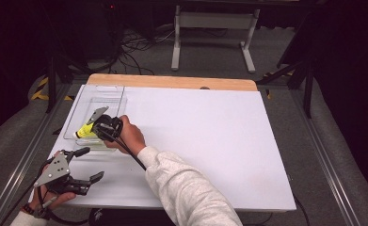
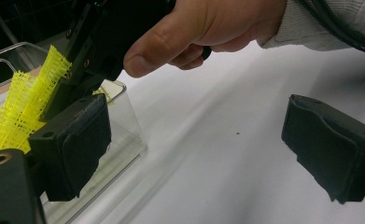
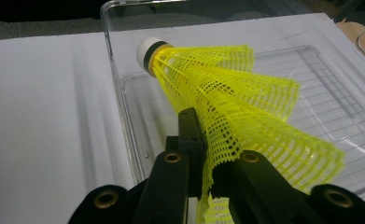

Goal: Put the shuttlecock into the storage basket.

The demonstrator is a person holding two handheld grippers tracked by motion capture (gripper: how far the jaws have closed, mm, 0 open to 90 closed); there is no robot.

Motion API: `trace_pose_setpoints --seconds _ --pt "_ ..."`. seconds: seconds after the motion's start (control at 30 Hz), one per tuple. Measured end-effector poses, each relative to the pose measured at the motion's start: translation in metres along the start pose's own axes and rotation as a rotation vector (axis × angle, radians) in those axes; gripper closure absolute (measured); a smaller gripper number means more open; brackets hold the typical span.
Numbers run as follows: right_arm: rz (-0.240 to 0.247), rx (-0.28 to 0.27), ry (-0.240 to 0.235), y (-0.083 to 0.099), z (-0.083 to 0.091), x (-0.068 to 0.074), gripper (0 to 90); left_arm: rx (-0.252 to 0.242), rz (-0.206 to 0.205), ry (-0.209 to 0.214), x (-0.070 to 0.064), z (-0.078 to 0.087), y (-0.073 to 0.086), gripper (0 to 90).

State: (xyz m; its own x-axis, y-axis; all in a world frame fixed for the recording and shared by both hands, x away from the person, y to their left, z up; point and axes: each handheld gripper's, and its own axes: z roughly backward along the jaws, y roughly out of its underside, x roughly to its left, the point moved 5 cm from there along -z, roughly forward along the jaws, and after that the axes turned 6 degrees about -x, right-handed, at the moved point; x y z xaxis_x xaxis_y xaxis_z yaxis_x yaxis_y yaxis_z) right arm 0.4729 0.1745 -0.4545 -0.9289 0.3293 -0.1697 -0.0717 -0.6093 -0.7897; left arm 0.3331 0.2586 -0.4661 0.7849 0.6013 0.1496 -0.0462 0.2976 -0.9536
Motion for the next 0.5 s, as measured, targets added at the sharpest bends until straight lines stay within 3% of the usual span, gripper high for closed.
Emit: trace_pose_setpoints --seconds 0.3,0.5 --pt "-0.041 0.014 -0.018 0.0047 -0.0046 -0.0017 85.6 0.005 -0.003 0.005 -0.0005 -0.0014 0.0005 9.2" --pt "-0.069 0.021 -0.026 0.0070 -0.0055 -0.0014 75.8 0.003 -0.002 0.008 -0.0005 -0.0024 0.0002 9.2"
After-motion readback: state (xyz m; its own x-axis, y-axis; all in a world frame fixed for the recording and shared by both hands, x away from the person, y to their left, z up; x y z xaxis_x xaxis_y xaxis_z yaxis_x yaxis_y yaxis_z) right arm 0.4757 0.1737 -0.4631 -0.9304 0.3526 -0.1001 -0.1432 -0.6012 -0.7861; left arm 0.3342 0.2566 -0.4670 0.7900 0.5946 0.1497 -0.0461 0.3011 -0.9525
